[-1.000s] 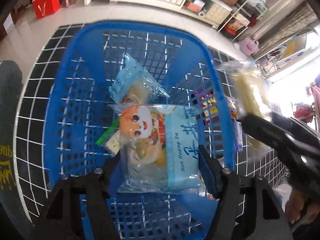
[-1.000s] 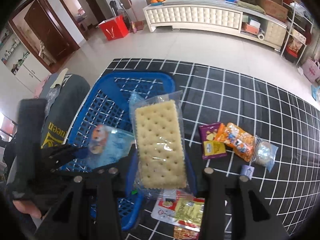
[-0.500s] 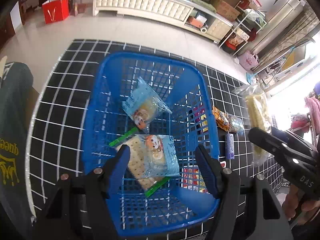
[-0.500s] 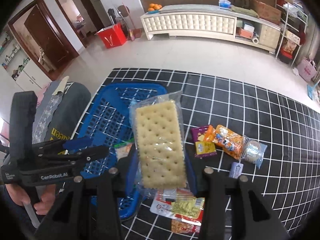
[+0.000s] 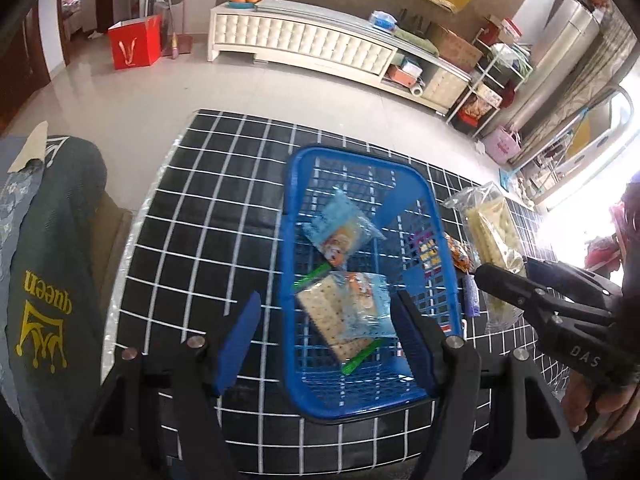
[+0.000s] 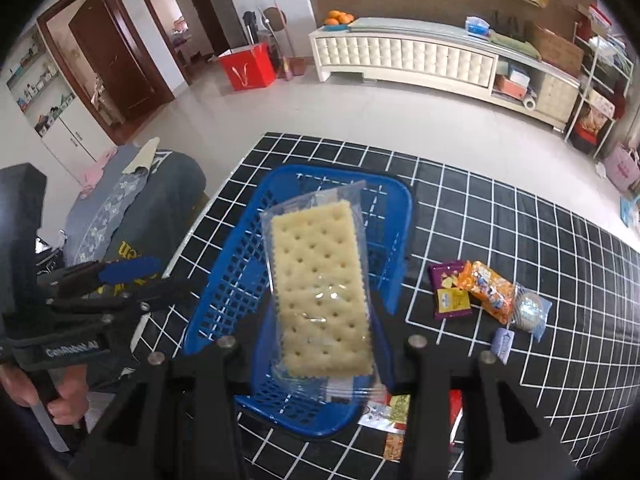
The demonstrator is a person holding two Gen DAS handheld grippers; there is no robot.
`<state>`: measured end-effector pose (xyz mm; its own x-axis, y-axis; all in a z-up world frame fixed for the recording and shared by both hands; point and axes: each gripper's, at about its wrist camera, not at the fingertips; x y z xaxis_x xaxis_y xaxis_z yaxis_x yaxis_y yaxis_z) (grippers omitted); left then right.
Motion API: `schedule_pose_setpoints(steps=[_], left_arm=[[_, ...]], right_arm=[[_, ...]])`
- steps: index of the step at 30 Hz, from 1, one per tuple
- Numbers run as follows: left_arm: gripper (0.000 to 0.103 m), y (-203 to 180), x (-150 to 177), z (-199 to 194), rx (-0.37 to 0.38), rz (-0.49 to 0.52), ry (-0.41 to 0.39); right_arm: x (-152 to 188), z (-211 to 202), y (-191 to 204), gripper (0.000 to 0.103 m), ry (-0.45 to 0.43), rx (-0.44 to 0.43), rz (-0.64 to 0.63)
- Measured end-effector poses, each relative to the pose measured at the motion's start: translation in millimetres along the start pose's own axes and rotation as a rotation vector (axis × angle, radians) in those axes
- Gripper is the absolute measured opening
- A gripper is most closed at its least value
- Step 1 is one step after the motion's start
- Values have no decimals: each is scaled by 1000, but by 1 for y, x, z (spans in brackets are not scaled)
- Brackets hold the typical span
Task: Organize snacks
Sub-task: 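Lower the red-tray cracker pack into the blue basket and open the right tool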
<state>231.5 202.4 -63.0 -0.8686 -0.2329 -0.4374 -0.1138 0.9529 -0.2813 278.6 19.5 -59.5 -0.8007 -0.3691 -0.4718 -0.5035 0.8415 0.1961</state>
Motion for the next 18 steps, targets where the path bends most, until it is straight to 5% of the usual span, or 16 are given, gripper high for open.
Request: schedule_pose_setpoints(steps=[18], left_arm=[[65, 23, -30, 30, 56, 20, -16]], right_arm=[[-41, 74, -5, 48, 115, 296, -54]])
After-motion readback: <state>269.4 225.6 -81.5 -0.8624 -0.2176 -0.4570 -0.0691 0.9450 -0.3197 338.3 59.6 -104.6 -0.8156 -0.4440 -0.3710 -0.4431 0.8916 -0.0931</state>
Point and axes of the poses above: each gripper's, at about its wrist camera, not at the fingertips, and z roughly the way its jaws point, y to its left, x to its underside, and after that the axes turned 1 degree about y, right-handed
